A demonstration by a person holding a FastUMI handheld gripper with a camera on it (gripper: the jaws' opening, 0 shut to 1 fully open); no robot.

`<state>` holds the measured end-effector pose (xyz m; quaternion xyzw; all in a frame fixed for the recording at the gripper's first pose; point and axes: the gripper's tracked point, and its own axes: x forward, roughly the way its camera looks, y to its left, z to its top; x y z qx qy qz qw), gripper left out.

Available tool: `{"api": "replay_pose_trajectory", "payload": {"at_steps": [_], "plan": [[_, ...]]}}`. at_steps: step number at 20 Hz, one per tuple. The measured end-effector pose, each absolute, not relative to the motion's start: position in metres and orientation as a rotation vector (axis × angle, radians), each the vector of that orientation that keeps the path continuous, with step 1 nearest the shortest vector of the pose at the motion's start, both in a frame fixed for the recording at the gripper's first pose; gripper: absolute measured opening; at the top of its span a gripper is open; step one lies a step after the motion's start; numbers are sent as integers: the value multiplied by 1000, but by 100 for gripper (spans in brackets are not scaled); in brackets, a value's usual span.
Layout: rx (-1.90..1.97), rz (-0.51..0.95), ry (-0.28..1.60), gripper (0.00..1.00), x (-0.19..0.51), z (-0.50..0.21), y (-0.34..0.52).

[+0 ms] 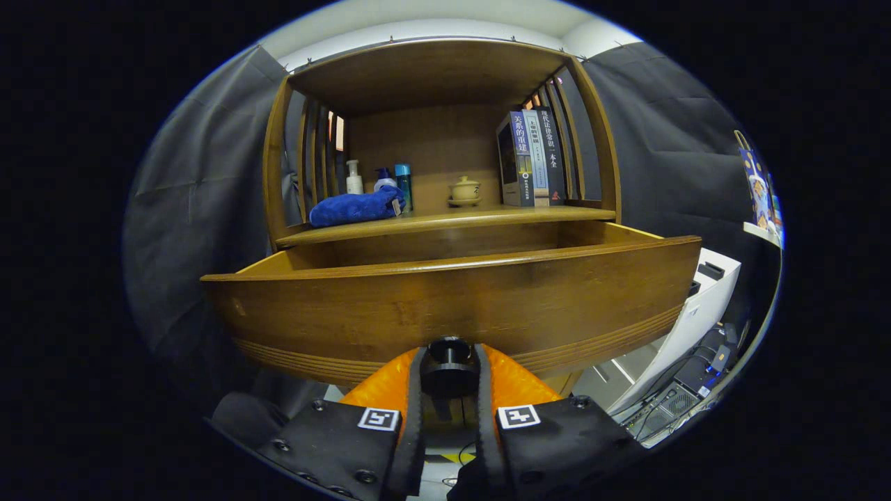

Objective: Pull open the drawer, take out the items inside it, and place them on the countertop above the cabinet.

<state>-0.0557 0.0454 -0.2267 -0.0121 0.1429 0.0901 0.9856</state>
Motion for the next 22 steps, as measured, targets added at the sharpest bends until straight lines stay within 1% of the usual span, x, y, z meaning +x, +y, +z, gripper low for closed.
{"api": "replay_pose_trajectory", "payload": {"at_steps": [3, 14, 19, 20, 22], "plan": [[-46, 195, 301, 38, -73, -228, 42], [-9, 172, 328, 38, -104, -231, 37], [2, 168, 338, 38, -104, -232, 37], [8, 163, 341, 41, -105, -233, 37], [36, 162, 332, 53, -107, -227, 40]]}}
